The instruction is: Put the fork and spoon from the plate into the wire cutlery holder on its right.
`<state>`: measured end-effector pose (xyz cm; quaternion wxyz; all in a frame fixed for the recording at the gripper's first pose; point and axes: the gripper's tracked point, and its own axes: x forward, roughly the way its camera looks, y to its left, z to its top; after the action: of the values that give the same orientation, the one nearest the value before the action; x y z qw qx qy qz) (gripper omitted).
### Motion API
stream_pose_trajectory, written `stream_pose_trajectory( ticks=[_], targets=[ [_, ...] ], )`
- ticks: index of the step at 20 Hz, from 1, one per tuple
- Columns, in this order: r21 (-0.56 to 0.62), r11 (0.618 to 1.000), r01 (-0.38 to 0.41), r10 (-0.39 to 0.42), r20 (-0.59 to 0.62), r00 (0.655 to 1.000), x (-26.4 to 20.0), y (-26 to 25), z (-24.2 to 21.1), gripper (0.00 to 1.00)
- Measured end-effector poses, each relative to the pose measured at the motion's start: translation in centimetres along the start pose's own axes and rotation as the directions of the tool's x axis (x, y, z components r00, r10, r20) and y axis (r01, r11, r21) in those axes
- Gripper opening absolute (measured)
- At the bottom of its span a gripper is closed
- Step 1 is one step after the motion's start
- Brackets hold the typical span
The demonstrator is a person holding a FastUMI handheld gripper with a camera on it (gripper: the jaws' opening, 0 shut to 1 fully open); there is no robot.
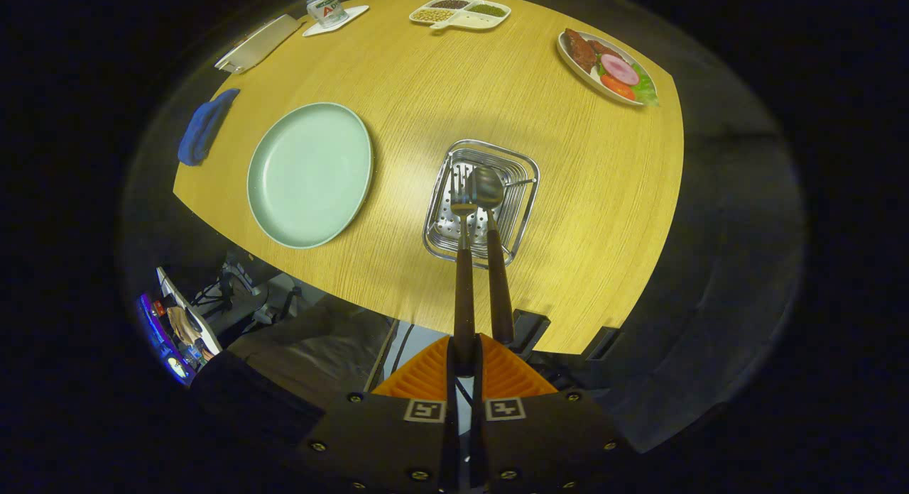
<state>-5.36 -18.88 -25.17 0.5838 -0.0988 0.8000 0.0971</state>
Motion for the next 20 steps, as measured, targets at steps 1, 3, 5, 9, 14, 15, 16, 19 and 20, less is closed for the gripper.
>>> stream_pose_trajectory(
  ticks=[1, 3, 5, 9, 14, 15, 16, 19, 20],
  targets=[
    [0.0, 1.0, -0.006, 0.006, 0.004, 1.0, -0.1, 0.1, 0.2, 0.08],
    [0.005, 1.0, -0.008, 0.008, 0.029, 1.0, -0.8, -0.1, 0.9, 0.11],
    [0.007, 1.0, -0.006, 0.005, 0.06, 0.998, -1.7, -0.2, 1.3, 0.12],
    [0.056, 0.998, -0.031, 0.02, 0.192, 0.981, -4.2, 0.1, 1.9, 0.13],
    [0.069, 0.996, -0.056, 0.013, 0.51, 0.86, -8.8, 2.1, 3.7, 0.43],
    [0.061, 0.997, -0.054, 0.009, 0.571, 0.821, -9.8, 2.9, 3.9, 0.43],
    [0.068, 0.997, -0.036, -0.015, 0.628, 0.778, -10.8, 3.4, 4.1, 0.43],
    [0.094, 0.994, -0.052, -0.039, 0.769, 0.638, -14.1, 6.0, 4.7, 0.43],
    [0.103, 0.992, -0.078, -0.038, 0.809, 0.586, -15.1, 7.0, 4.7, 0.43]
  ],
)
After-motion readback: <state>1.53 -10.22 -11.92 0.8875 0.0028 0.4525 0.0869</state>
